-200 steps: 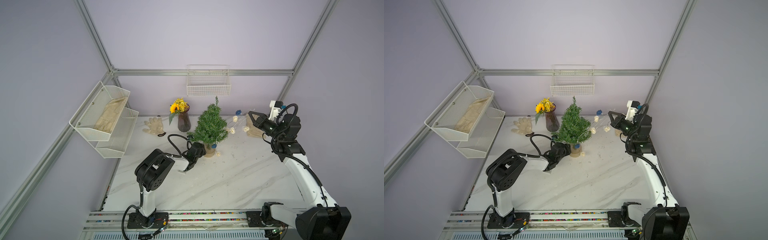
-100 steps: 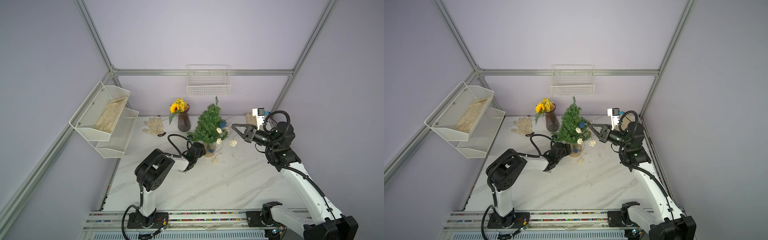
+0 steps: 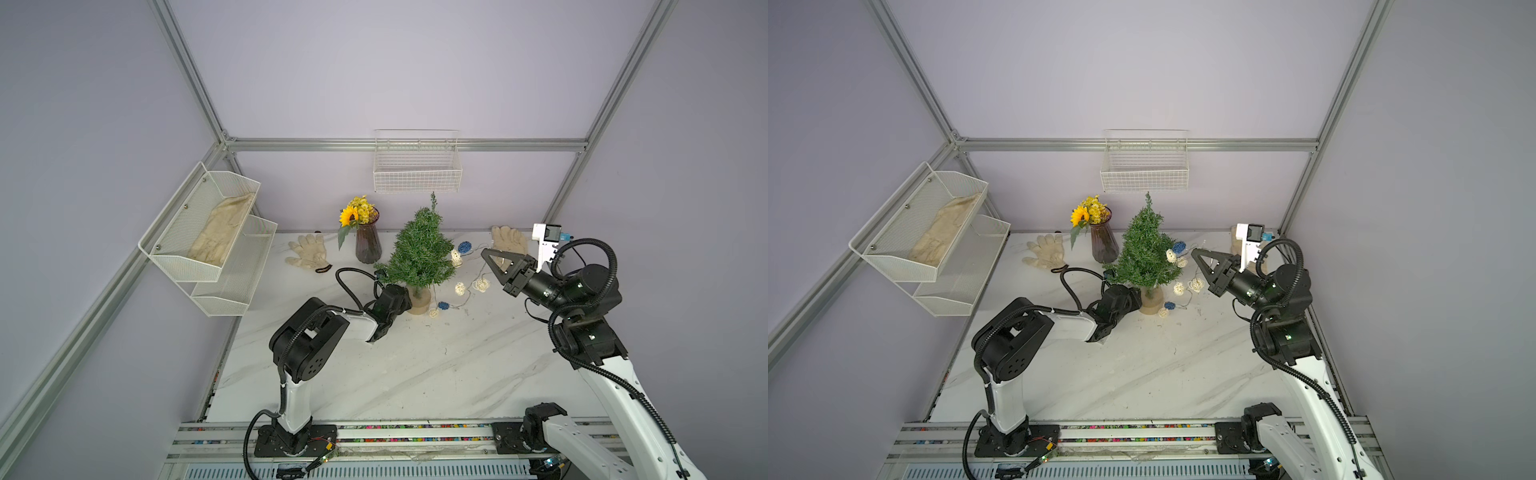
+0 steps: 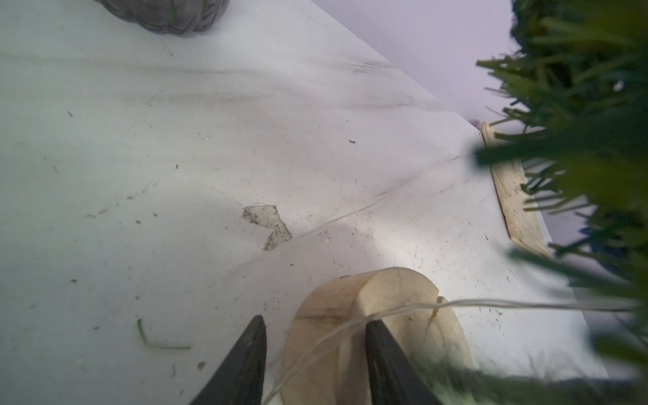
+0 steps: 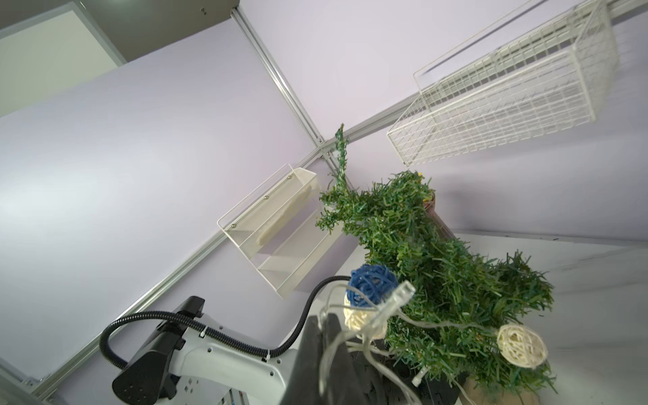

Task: Remove string lights from the small christmas tree
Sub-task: Remove the light string from the Christmas tree.

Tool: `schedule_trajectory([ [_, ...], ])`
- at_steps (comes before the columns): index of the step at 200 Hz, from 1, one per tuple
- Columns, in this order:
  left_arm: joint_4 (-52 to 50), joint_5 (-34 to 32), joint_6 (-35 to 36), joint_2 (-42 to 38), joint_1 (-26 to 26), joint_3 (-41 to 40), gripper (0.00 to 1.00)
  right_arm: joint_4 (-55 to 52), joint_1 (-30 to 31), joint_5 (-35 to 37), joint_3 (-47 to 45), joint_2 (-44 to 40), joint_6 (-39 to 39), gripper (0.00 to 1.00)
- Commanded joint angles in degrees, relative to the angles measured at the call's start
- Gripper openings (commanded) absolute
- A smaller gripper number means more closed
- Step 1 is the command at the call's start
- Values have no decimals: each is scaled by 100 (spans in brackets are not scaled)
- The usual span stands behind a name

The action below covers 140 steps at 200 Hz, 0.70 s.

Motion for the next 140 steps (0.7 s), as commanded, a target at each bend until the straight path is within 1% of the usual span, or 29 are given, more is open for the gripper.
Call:
schedule_trajectory([
  [1,-471,12,197,-43,34,-27,44,-64,-31,277,112,147,-115,0],
  [12,-468,2,218,-78,31,-38,45,108,-30,136,138,373,-42,0],
  [32,-462,-10,243,-80,32,-46,44,792,-22,9,21,828,355,0],
  [49,-438,64,181,-31,34,-15,44,1222,1,-129,94,1262,605,0],
  [63,-425,126,117,73,31,53,43,1335,128,-214,282,1567,649,0],
  [77,-413,146,25,172,32,93,43,1252,377,-201,447,1736,565,0],
  [104,-373,117,-33,177,23,80,43,1037,813,-200,468,1740,280,0],
  [140,-394,154,64,134,24,76,43,998,935,-506,7,1180,120,0],
])
